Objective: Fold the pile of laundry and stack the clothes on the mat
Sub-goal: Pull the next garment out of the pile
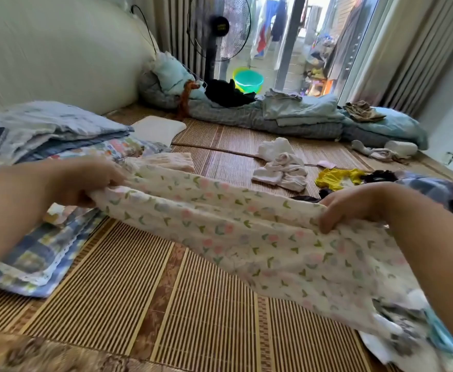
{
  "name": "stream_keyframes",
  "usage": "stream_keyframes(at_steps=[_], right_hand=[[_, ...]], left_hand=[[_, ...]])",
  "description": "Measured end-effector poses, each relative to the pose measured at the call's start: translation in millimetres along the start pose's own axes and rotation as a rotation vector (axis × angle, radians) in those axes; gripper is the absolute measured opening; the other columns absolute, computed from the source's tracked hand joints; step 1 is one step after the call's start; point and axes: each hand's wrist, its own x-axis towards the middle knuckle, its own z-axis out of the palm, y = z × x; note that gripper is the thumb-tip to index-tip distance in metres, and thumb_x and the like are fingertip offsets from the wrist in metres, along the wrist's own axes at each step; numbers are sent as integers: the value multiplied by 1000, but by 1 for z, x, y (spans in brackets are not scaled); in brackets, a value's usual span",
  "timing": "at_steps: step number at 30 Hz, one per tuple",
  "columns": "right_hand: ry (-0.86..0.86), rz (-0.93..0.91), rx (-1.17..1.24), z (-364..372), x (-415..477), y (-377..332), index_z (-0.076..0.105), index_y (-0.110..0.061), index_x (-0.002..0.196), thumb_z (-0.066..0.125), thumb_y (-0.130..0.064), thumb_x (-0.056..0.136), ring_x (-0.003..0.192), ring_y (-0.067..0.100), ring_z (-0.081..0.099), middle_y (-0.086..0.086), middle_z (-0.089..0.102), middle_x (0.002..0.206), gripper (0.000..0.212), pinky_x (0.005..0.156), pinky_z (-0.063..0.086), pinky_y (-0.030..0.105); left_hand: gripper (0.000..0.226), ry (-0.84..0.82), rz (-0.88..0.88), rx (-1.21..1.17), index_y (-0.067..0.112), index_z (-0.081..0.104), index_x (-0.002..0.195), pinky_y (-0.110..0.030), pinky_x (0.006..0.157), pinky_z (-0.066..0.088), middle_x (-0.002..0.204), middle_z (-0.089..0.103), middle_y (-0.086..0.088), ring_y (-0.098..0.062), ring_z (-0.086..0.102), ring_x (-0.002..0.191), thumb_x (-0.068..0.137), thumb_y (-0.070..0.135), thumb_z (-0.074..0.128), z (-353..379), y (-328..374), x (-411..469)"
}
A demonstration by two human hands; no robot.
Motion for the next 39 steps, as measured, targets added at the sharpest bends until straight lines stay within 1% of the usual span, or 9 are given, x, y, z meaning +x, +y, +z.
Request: stream_keyframes(at_steps=[5,7,11,15,22,27,33,36,39], right_hand=[[535,66,-500,37,69,19,59,-15,121,65,-27,84,97,23,60,12,64,114,39,73,47,29],[790,34,-459,54,85,33,54,-22,125,62,-37,87,103,27,56,9,60,117,41,72,43,32],[952,28,-160,87,94,75,60,-17,119,58,-39,89,96,29,57,10,64,111,38,70,41,33],[940,197,51,120,86,125,60,-9,121,56,-48,90,93,27,56,11,64,111,50,71,41,33],[1045,416,297,156,96,133,48,-5,130,67,-55,79,115,40,52,24,53,128,74,87,44,42],[1110,181,613,136,86,116,66,-7,97,66,-25,84,70,24,56,9,65,87,21,59,42,29],[879,-131,1270,120,59,104,51,-13,108,60,-5,91,87,31,64,17,59,102,21,69,59,43],[859,76,1048,133,53,112,52,-5,122,60,2,89,69,26,58,17,58,91,34,45,50,29],[776,236,575,150,55,129,58,2,115,74,-1,79,71,26,59,17,62,92,40,53,52,33]], left_hand=[[23,69,-93,-13,3,62,107,-40,60,56,75,69,-15,-28,64,59,87,0,52,27,-76,22],[28,94,-83,3,11,61,113,-51,73,56,93,69,-20,-32,65,74,87,2,56,40,-94,29],[66,172,-17,153,24,40,145,-34,59,55,119,60,-11,-27,64,83,86,9,66,52,-110,34],[71,227,-4,331,23,37,148,-27,50,43,129,57,-17,-19,55,70,85,11,68,54,-119,40],[73,199,-25,279,17,40,146,-32,59,51,103,62,-10,-24,63,74,81,10,73,52,-140,46],[71,165,-36,245,17,39,146,-26,50,47,88,59,3,-19,64,72,83,9,71,50,-139,44],[67,168,-43,253,19,36,147,-28,50,45,100,62,-8,-26,62,75,87,9,64,54,-135,42],[69,183,-46,285,21,32,150,-31,53,46,123,58,-17,-29,60,81,88,6,60,55,-136,41],[68,189,-36,315,22,32,150,-30,51,43,129,54,-16,-26,58,78,89,6,58,56,-136,41]])
